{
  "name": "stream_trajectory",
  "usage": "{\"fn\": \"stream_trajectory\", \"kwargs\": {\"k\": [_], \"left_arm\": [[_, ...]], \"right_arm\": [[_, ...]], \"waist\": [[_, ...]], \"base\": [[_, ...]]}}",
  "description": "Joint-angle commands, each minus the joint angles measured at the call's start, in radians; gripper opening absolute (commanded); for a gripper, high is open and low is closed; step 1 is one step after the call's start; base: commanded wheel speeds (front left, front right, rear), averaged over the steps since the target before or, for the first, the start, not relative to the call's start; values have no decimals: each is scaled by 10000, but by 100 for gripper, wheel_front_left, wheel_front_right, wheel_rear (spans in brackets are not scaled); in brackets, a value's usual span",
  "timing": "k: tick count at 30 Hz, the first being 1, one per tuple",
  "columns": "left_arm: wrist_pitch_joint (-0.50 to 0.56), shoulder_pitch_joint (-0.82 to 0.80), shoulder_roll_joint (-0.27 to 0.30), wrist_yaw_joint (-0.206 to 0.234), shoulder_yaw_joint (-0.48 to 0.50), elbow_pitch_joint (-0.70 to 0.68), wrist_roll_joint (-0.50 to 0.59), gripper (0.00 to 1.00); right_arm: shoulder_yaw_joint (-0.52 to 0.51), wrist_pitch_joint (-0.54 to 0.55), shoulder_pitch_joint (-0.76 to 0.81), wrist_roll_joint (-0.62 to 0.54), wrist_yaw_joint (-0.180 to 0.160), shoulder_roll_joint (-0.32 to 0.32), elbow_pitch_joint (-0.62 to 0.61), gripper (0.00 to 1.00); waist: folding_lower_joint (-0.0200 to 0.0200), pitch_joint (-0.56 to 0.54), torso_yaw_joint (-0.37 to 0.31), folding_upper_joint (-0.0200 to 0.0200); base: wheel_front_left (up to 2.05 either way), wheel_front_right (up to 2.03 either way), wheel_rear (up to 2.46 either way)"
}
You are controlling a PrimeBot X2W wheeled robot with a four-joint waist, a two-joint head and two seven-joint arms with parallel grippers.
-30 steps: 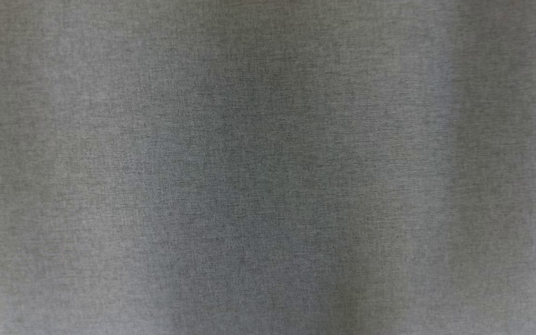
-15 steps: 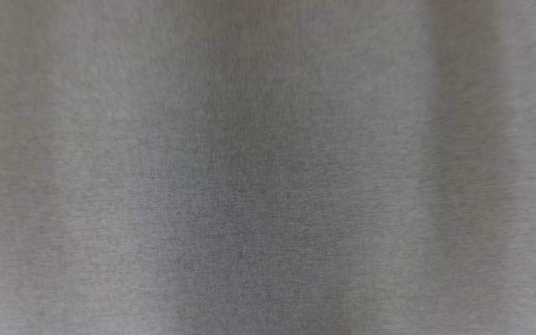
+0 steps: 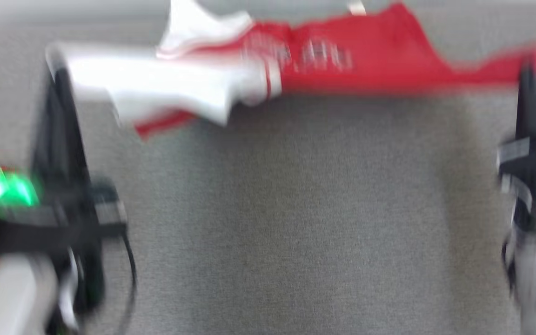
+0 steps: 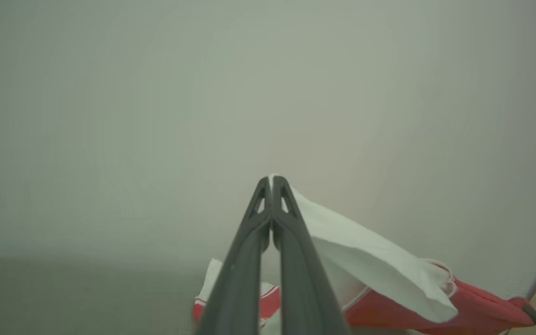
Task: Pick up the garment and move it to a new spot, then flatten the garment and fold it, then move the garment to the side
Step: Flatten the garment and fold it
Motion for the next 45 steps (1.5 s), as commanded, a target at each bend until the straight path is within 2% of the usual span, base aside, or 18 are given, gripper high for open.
{"fn": "stream_trajectory", "kwargs": {"k": [1,4,7,13,19,24,31,40,45], "left_arm": [[-64,734,-61,189,195,-314,-2,0],[-72,2658,-506,430,562,-923,-104,0],[-75,4300,-895,398,864,-918,101,0],[-75,6640,-1802,-330,900,-355,101,0],[-75,7590,-2135,-751,540,580,374,0],[-74,7695,-2317,-1039,333,892,611,0],[-59,6982,-2392,-1510,199,1244,1093,0],[398,4964,-1923,-2079,9,2476,1549,0],[613,3531,-1925,-2444,-223,3601,1688,0]], "right_arm": [[-196,105,755,-3,-24,191,-355,0],[-791,352,2332,-174,-26,705,-1239,0],[-1222,639,3612,-482,-26,1246,-1897,0],[-2034,1116,5738,-1000,-26,1935,-2934,0],[-2783,1410,7315,-1236,-27,2223,-3281,0],[-2859,1497,7699,-1034,-26,2287,-3095,0],[-2545,1349,7232,-1346,-26,2289,-2412,0],[-1975,1788,5707,-2486,-26,2294,-1511,0],[-1854,1844,4709,-2925,-26,2302,-780,0]], "waist": [[5,-818,199,3],[5,-1127,238,3],[5,-1450,303,3],[5,-2242,569,3],[5,-2727,839,3],[5,-2724,748,3],[5,-2675,490,3],[5,-2379,86,3],[5,-2008,105,3]], "base": [[0,0,0],[0,0,0],[0,0,0],[0,0,0],[0,0,0],[0,0,0],[0,0,0],[0,0,0],[0,0,0]]}}
